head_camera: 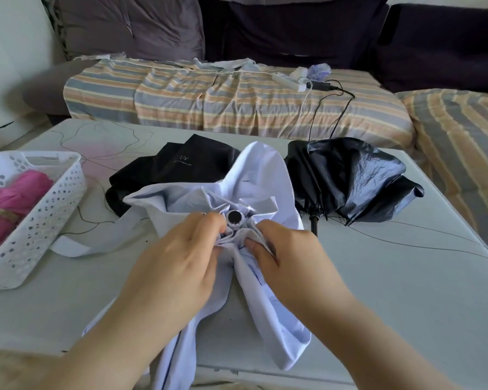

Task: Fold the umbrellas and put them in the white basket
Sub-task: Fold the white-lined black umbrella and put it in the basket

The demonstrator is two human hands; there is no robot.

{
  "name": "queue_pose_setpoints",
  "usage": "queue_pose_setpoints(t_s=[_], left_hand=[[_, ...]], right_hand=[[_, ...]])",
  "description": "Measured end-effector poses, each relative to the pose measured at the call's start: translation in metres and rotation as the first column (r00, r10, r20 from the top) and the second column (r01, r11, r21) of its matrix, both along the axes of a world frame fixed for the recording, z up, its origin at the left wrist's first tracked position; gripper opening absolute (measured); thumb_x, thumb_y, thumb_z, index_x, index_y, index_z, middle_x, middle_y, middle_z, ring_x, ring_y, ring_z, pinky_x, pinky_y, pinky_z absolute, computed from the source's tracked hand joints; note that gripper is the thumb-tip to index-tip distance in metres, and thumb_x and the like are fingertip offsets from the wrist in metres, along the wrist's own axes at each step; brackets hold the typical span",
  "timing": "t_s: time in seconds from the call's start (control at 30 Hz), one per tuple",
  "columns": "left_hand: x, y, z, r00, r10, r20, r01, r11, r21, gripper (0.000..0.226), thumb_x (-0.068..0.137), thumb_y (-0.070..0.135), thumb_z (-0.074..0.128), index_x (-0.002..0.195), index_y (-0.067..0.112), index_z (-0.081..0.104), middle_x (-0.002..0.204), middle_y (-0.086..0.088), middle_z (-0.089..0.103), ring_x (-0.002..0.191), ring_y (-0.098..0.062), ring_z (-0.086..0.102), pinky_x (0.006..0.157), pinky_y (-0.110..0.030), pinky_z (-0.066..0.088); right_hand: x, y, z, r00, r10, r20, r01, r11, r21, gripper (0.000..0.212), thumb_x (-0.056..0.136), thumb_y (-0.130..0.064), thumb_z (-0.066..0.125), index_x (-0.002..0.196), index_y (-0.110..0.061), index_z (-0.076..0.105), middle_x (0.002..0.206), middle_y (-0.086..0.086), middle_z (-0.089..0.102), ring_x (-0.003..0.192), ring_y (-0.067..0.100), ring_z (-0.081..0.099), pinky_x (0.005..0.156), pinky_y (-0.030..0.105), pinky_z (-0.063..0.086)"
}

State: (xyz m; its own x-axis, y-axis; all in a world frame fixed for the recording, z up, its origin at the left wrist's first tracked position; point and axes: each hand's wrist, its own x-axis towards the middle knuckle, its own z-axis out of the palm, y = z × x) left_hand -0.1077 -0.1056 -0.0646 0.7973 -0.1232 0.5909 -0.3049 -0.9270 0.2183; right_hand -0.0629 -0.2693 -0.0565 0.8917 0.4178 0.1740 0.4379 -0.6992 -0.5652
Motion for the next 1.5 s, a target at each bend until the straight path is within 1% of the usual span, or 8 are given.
queue_pose_setpoints(t_s=[0.2,0.4,0.7,0.9,1.07,1.2,1.3,1.5], left_hand=[[-0.001,0.002,0.002,0.996,0.048,-0.075,-0.054,0.995,-0.078,0.053,0.062,0.027,0.082,0.096,0.017,0.042,0.076,0.003,0.056,0.049,-0.02,0.052,0.04,-0.011,0.024],[-0.002,-0.003,0.0,0.99,0.046,-0.131,-0.073,0.976,-0.205,0.058,0.061,0.057,0.068,0.1,0.025,0.041,0.081,0.014,0.052,0.055,-0.007,0.047,0.048,-0.003,0.027],[0.0,-0.004,0.002,0.992,0.051,-0.116,-0.068,0.987,-0.149,0.055,0.064,0.016,0.084,0.1,0.028,0.044,0.065,0.012,0.054,0.047,-0.011,0.045,0.043,-0.006,0.025],[0.006,0.003,-0.001,0.997,-0.046,-0.055,0.043,0.998,-0.044,0.036,0.078,0.034,0.053,0.113,0.029,0.05,0.073,0.002,0.063,0.056,-0.022,0.061,0.04,-0.032,0.049],[0.008,0.004,-0.003,0.999,-0.021,-0.044,0.019,0.999,-0.038,0.041,0.078,0.039,0.045,0.118,0.033,0.052,0.068,0.007,0.054,0.052,-0.018,0.055,0.041,-0.027,0.045],[0.007,-0.001,-0.003,0.999,-0.002,-0.047,-0.001,0.998,-0.067,0.041,0.079,0.038,0.052,0.119,0.034,0.049,0.082,0.001,0.057,0.056,-0.018,0.057,0.044,-0.024,0.047],[0.006,-0.005,-0.001,0.998,-0.042,-0.036,0.038,0.994,-0.104,0.051,0.068,0.012,0.08,0.112,0.024,0.059,0.105,-0.004,0.04,0.053,-0.011,0.042,0.046,-0.023,0.044],[0.009,-0.002,0.005,0.994,-0.083,-0.072,0.089,0.993,0.08,0.047,0.059,0.009,0.078,0.101,0.015,0.059,0.132,-0.001,0.052,0.05,-0.014,0.047,0.043,-0.02,0.029]], right_hand=[[0.001,0.0,-0.004,0.997,0.063,0.045,-0.064,0.998,0.016,0.04,0.097,-0.03,0.052,0.064,-0.025,0.029,0.053,-0.001,0.035,0.053,0.021,0.033,0.047,0.025,0.027],[0.002,-0.002,-0.007,0.999,0.031,0.045,-0.033,0.998,0.044,0.038,0.096,-0.028,0.054,0.065,-0.028,0.031,0.054,-0.003,0.038,0.049,0.017,0.035,0.046,0.022,0.026],[0.001,-0.001,-0.009,0.991,0.118,0.064,-0.119,0.993,0.001,0.03,0.097,-0.027,0.052,0.071,-0.022,0.036,0.052,-0.004,0.034,0.048,0.014,0.034,0.047,0.022,0.029],[0.002,-0.002,-0.009,0.983,0.162,0.089,-0.162,0.987,0.0,0.028,0.097,-0.027,0.053,0.074,-0.022,0.038,0.054,-0.005,0.037,0.049,0.015,0.033,0.046,0.022,0.026],[0.003,-0.004,-0.01,0.976,0.159,0.147,-0.16,0.987,-0.005,0.024,0.095,-0.023,0.056,0.075,-0.022,0.043,0.052,-0.007,0.036,0.048,0.019,0.032,0.043,0.019,0.027],[0.004,-0.004,-0.008,0.981,0.152,0.123,-0.154,0.988,0.008,0.03,0.096,-0.023,0.056,0.073,-0.02,0.036,0.05,-0.008,0.032,0.044,0.012,0.03,0.049,0.019,0.033],[0.004,-0.005,-0.006,0.978,0.159,0.132,-0.164,0.986,0.026,0.031,0.095,-0.021,0.056,0.072,-0.024,0.035,0.051,-0.01,0.033,0.045,0.011,0.033,0.048,0.018,0.032],[0.003,-0.001,-0.011,0.947,0.181,0.265,-0.191,0.982,0.011,0.041,0.086,-0.02,0.055,0.077,-0.039,0.02,0.048,-0.016,0.021,0.057,0.015,0.03,0.04,0.009,0.029]])
